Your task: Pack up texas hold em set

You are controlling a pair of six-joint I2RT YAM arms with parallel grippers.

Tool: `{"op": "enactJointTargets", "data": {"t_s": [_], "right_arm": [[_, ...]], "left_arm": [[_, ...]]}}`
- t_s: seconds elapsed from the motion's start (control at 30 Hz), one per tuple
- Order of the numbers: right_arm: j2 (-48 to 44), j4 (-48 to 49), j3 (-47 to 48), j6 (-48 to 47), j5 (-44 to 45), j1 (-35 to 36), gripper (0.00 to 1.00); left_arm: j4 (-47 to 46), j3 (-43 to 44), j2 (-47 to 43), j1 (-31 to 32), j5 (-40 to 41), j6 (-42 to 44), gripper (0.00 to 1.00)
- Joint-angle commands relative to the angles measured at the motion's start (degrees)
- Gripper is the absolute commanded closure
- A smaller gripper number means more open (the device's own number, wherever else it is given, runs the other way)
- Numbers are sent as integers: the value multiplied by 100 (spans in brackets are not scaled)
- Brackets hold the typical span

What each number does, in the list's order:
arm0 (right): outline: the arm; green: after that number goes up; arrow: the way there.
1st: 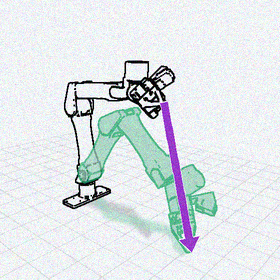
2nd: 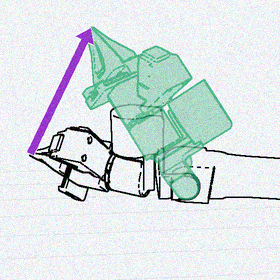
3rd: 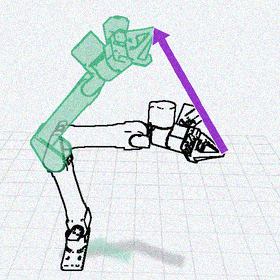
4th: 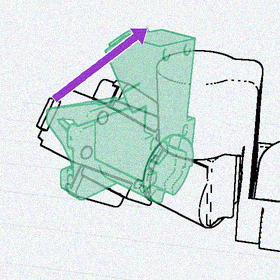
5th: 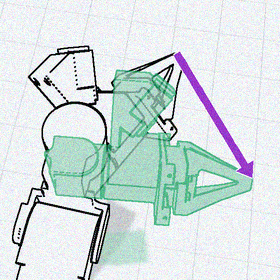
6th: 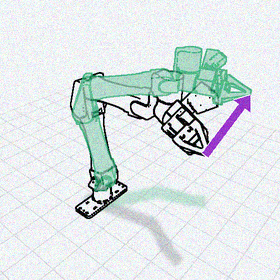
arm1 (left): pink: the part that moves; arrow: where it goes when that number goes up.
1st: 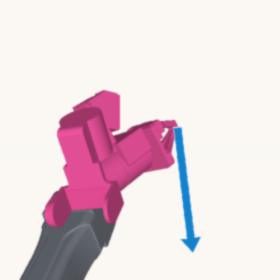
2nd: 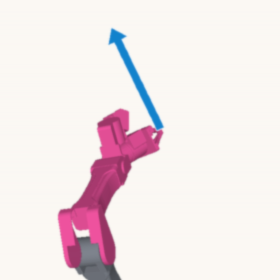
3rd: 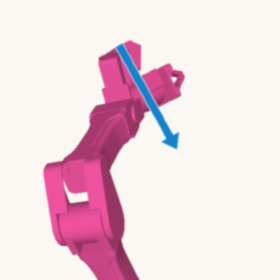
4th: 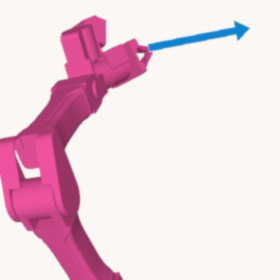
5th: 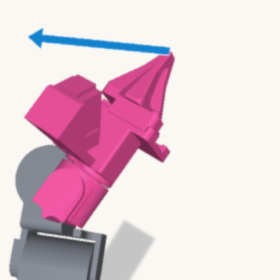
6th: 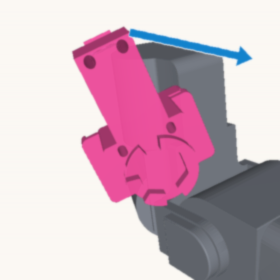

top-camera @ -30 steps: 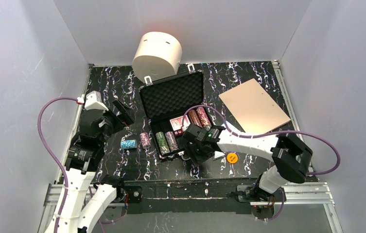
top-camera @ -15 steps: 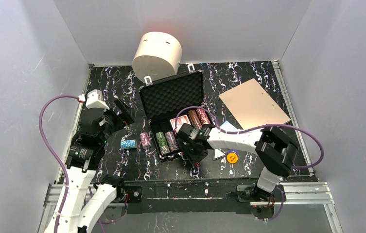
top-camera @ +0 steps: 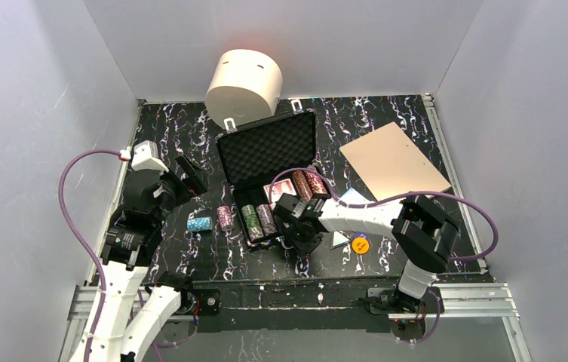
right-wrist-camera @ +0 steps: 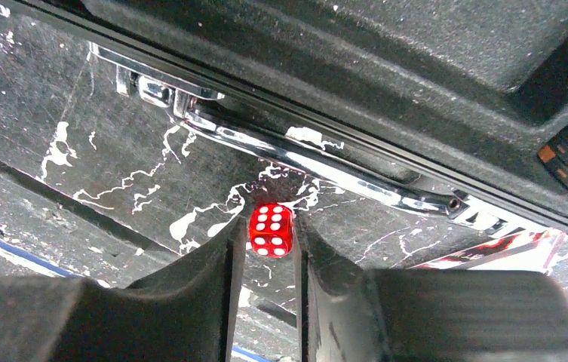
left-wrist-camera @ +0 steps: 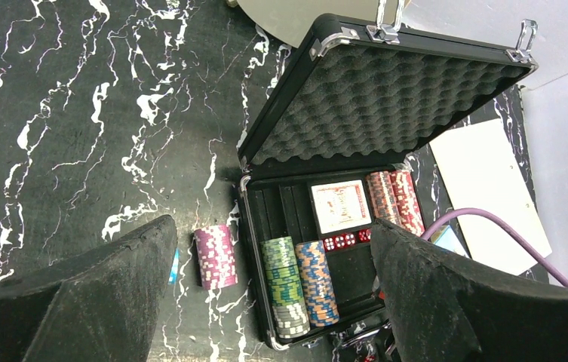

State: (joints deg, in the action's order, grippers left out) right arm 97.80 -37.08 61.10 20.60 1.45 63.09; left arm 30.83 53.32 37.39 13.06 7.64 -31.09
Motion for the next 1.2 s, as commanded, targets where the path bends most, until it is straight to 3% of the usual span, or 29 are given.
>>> {"op": "enactJointTargets", "data": {"t_s": [0.0, 0.17, 0.67, 0.9, 1.17], "right_arm": [[86, -182, 243, -220, 43, 62, 66], [96, -275, 353, -261, 187, 63, 75], [-592, 27, 1649, 104, 937, -208, 77], [-62, 4, 2181, 680, 1528, -525, 76], [656, -375, 2640, 655, 1926, -757, 76]], "left_arm": [[103, 69, -42, 17, 128, 29, 2], [104, 69, -23, 20, 133, 16, 2], [177, 150, -1, 14, 213, 33, 2], [274, 209, 29, 17, 254, -58, 2], [366, 166, -16, 16, 239, -95, 2]]}}
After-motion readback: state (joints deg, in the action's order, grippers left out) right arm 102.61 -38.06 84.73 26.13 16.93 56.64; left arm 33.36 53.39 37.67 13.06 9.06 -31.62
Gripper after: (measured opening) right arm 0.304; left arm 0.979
